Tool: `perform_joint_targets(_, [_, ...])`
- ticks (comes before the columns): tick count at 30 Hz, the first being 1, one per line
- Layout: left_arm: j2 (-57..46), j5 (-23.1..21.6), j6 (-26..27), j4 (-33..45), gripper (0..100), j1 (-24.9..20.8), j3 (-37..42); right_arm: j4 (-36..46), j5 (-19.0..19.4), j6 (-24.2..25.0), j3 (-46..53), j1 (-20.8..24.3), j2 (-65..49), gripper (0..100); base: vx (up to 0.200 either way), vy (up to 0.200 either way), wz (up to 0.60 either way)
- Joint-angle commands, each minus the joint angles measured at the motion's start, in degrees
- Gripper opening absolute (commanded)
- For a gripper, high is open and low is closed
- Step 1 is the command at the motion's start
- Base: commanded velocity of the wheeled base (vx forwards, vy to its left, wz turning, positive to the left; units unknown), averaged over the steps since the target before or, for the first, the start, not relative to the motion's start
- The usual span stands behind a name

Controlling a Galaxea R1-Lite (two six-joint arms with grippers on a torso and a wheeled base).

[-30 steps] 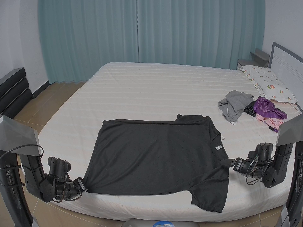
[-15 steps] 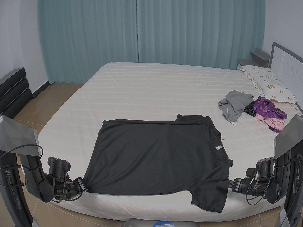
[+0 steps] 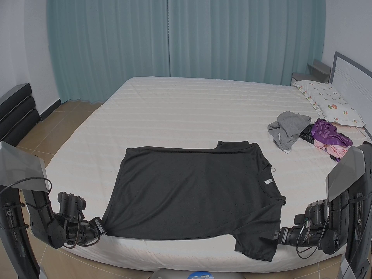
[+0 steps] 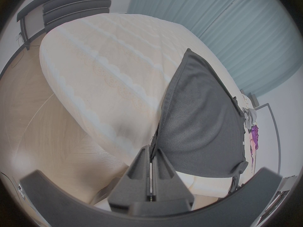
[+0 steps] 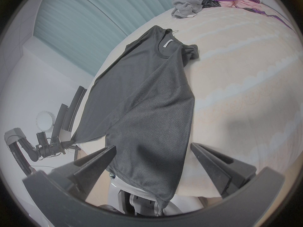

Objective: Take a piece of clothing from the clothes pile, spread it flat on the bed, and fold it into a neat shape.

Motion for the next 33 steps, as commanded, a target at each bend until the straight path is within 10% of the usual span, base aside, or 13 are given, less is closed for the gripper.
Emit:
perform_joint_targets(1, [-0.1,0.0,0.0,0.0,0,0.1,0.1,-0.8,0.0,1.2,-1.0,0.2,0.3,100,0.000,0.000,0.00])
perform_joint_targets(2, [-0.1,0.0,0.0,0.0,0,0.1,0.1,-0.8,0.0,1.2,-1.0,0.2,0.3,0,0.000,0.000,0.00])
perform_joint_targets(18, [-1.6,0.0,0.0,-0.1,0,0.0,0.2,-0.6,-0.1,1.6,1.3,-3.4,-4.9,0,0.000,0.000,0.00])
perform_joint_targets(33, [-3.8,0.7,1.5,-0.2,0,0.1,2.3,19.6,0.4,-3.0,1.3,-6.1,-17.8,0,0.000,0.000,0.00])
